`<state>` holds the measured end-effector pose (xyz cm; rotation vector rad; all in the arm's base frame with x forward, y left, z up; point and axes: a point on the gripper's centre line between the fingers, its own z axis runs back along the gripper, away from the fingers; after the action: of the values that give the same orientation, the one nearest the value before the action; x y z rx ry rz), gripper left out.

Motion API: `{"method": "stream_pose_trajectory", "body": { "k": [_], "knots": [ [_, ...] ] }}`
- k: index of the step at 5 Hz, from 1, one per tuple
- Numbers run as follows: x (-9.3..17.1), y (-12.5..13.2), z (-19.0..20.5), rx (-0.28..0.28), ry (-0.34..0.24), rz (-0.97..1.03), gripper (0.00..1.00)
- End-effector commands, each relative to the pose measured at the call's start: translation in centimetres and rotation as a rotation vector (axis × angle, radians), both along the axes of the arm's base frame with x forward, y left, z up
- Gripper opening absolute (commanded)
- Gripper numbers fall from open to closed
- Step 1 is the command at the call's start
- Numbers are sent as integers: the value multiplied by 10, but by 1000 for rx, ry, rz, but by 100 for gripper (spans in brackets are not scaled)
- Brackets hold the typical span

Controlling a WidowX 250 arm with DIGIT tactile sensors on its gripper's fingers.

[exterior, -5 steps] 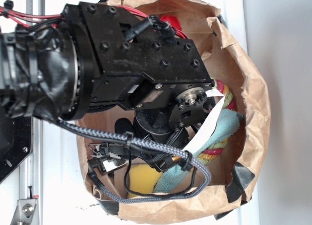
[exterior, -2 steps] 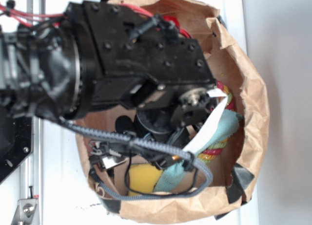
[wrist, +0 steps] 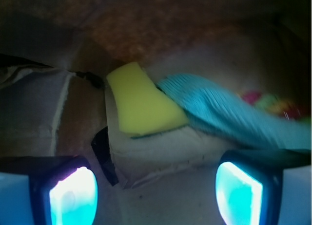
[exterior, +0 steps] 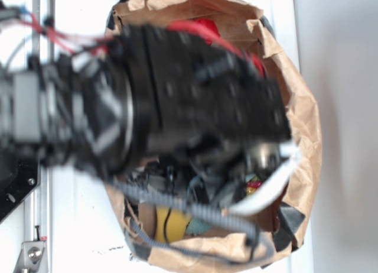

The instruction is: Grab the green sponge.

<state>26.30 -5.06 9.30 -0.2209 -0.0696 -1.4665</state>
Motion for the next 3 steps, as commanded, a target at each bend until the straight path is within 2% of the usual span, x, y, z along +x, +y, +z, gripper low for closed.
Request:
{"method": "stream_pose_trajectory", "body": {
  "k": [1, 2, 3],
  "knots": [
    [2, 13, -9, 71, -23, -84, 100],
    [-1, 17, -19, 69, -2, -98, 100],
    [-8, 0, -20, 23, -23, -182, 100]
  ]
}}
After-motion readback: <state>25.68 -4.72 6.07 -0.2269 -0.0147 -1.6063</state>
